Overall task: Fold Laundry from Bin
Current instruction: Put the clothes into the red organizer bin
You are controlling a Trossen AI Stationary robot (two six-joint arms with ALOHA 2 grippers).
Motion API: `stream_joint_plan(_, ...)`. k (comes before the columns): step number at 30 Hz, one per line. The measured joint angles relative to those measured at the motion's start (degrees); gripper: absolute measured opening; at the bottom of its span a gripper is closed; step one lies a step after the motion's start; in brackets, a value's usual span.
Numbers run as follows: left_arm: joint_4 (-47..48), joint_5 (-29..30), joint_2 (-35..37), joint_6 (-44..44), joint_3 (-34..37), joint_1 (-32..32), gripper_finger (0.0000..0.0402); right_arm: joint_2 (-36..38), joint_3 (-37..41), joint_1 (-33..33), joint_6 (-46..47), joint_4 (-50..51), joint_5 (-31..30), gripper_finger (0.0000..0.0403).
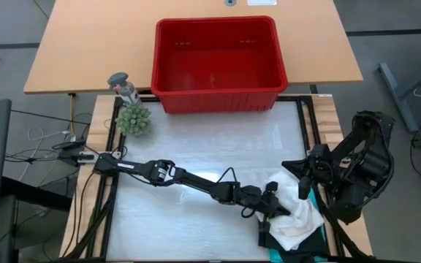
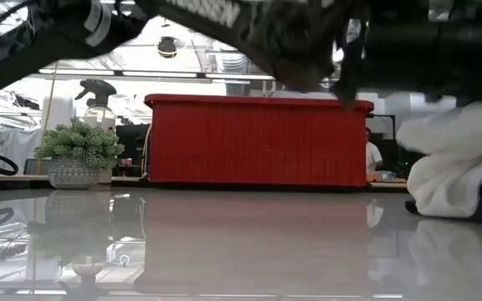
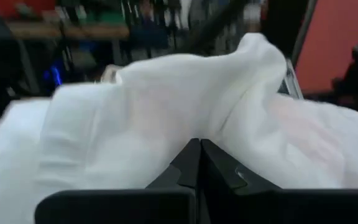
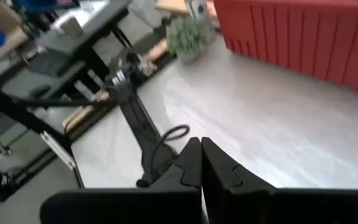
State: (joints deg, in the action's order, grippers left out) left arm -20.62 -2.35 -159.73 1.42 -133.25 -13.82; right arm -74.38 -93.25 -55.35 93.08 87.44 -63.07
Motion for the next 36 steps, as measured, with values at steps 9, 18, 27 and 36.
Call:
stream_joint_plan(9,6.6,-3.5,-2.9,2.5,-1.4,0.1,0.0,-3.9,3.3,2.4,7.4,2.6,22.1,0.002)
stream_joint_plan(18,7.1,-5.7,-2.8,3.4,-2.0,1.0,0.0,-11.9,5.5,-2.4,23.2,1.8,54.2,0.0019)
stream_joint_plan(27,8.4,-9.0,-2.8,5.8,-2.0,1.4,0.0,-17.7,5.5,-9.5,37.4,-4.0,72.1,0.0018)
stream_joint_plan(36,9.1,-10.8,-2.8,6.0,-1.9,1.9,0.0,-28.8,8.2,-6.4,29.1,-12.7,80.4,0.0018)
